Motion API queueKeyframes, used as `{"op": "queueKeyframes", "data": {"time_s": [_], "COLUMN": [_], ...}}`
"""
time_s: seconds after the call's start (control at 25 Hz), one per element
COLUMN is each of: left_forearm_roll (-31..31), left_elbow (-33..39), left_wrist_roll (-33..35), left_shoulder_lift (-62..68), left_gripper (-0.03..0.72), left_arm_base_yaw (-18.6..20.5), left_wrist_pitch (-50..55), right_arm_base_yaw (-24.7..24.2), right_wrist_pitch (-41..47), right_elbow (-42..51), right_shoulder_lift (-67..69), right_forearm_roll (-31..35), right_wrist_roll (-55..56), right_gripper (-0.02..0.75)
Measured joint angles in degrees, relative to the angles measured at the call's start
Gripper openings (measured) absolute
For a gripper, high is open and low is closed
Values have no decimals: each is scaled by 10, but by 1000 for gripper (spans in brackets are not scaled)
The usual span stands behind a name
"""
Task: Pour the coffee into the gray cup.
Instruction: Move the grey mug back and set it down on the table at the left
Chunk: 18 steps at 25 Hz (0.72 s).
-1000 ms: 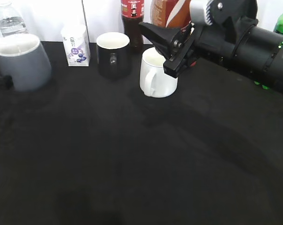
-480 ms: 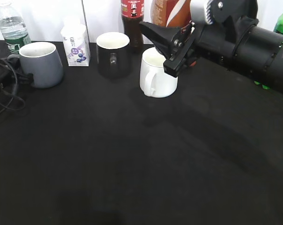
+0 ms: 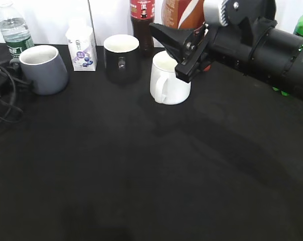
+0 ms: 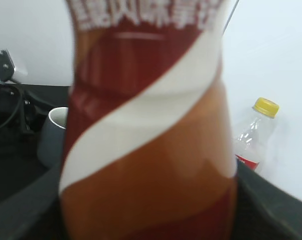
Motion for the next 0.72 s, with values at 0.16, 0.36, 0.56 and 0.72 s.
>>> {"op": "queueKeyframes", "data": {"time_s": [0.16, 0.36, 0.56, 0.72], "left_forearm_roll": [4, -3, -3, -3], "left_elbow": [42, 64, 82, 155], "left_wrist_roll": [0, 0, 0, 0], "left_shoulder_lift": [-66, -71, -71, -95], "left_gripper": [257, 257, 257, 257], "left_arm_base_yaw": [-1, 0, 0, -1], "left_wrist_pitch": [24, 25, 32, 2], "right_arm_base_yaw": [0, 0, 0, 0], "right_wrist_pitch": [0, 0, 0, 0], "right_elbow": [0, 0, 0, 0], "right_shoulder_lift": [0, 0, 0, 0], "right_forearm_roll": [25, 40, 43, 108], "right_wrist_roll": [0, 1, 1, 1], "right_gripper": [527, 527, 527, 527]}}
